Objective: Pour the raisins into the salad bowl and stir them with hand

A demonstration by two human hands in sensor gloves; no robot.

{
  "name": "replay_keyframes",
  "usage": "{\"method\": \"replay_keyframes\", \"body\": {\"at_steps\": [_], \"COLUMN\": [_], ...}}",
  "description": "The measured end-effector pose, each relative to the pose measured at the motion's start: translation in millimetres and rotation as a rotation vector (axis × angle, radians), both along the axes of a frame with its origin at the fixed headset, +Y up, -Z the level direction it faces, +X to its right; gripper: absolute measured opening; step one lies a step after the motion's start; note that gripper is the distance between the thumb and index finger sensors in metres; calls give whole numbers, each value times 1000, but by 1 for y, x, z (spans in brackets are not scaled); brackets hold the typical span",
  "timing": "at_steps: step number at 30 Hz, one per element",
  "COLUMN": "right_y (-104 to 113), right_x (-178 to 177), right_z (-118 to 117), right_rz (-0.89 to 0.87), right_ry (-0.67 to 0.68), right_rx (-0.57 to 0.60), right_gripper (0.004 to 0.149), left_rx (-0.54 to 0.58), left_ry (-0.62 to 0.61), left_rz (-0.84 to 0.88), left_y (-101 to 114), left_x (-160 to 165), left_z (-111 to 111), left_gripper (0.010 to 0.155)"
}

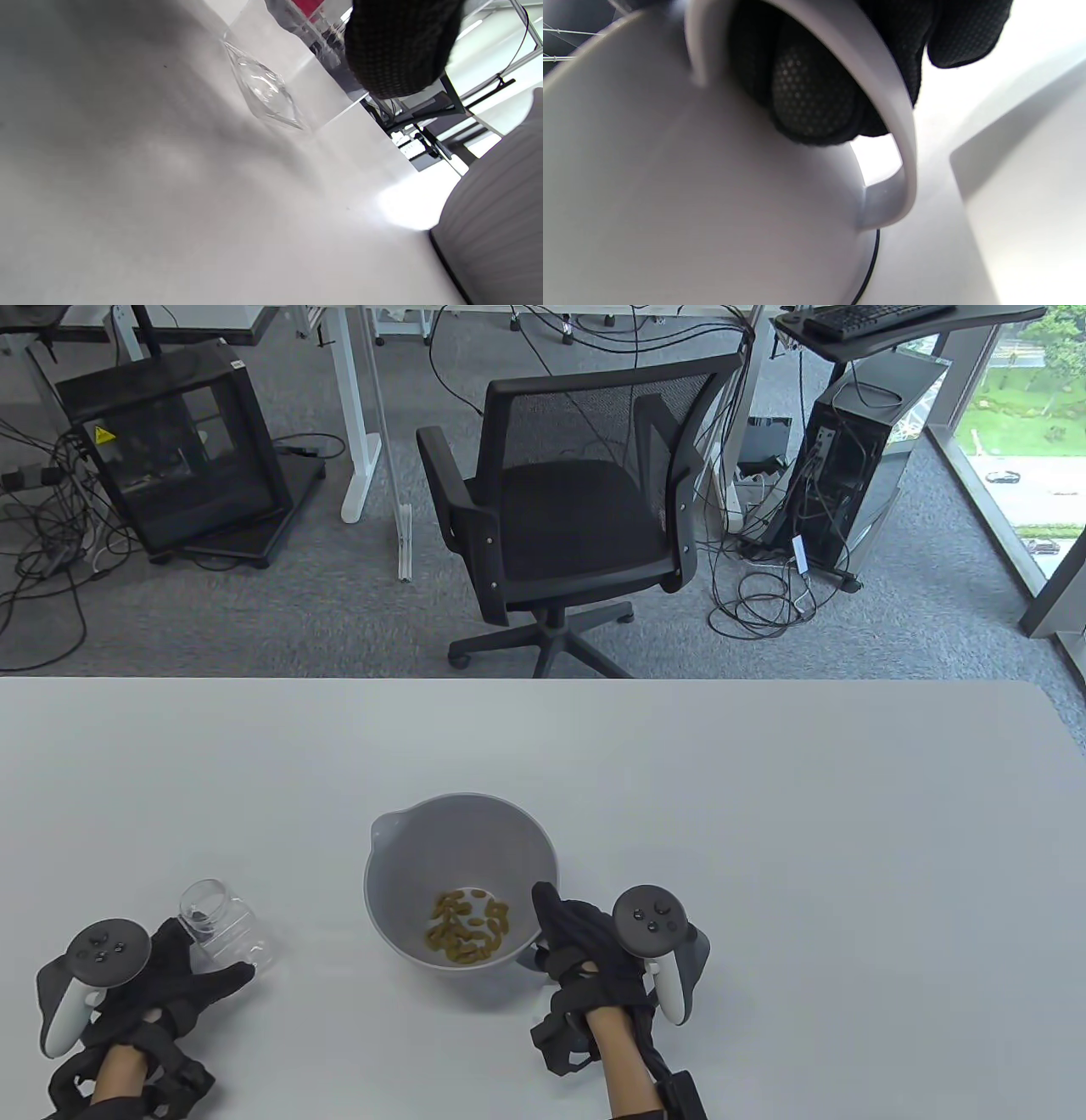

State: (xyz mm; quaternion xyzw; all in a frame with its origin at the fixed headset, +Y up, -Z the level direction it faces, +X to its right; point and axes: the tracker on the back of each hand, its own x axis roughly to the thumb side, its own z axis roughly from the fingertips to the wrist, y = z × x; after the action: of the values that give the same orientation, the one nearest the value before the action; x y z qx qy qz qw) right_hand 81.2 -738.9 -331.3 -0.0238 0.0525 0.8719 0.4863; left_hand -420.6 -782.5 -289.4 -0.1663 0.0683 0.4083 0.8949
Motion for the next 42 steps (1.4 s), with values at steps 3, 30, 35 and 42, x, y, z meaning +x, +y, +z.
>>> {"method": "replay_keyframes", "body": {"at_steps": [3, 30, 35, 42], "right_y": [0, 0, 0, 0], "right_x": [0, 0, -2, -2], "right_z": [-1, -6, -7, -7], "right_rz": [11, 15, 9, 7], "right_ry": [2, 28, 45, 40], "right_rx": [3, -7, -11, -15], "right_gripper": [66, 66, 66, 66], "left_rx": [178, -484, -557, -575], "left_ry": [2, -622, -633, -706], "left_rz": [78, -628, -492, -27], "left_y": [36, 85, 58, 49], "left_x": [-3, 320, 319, 315], "left_z": [7, -150, -161, -161], "left_gripper": [120, 69, 68, 53]}}
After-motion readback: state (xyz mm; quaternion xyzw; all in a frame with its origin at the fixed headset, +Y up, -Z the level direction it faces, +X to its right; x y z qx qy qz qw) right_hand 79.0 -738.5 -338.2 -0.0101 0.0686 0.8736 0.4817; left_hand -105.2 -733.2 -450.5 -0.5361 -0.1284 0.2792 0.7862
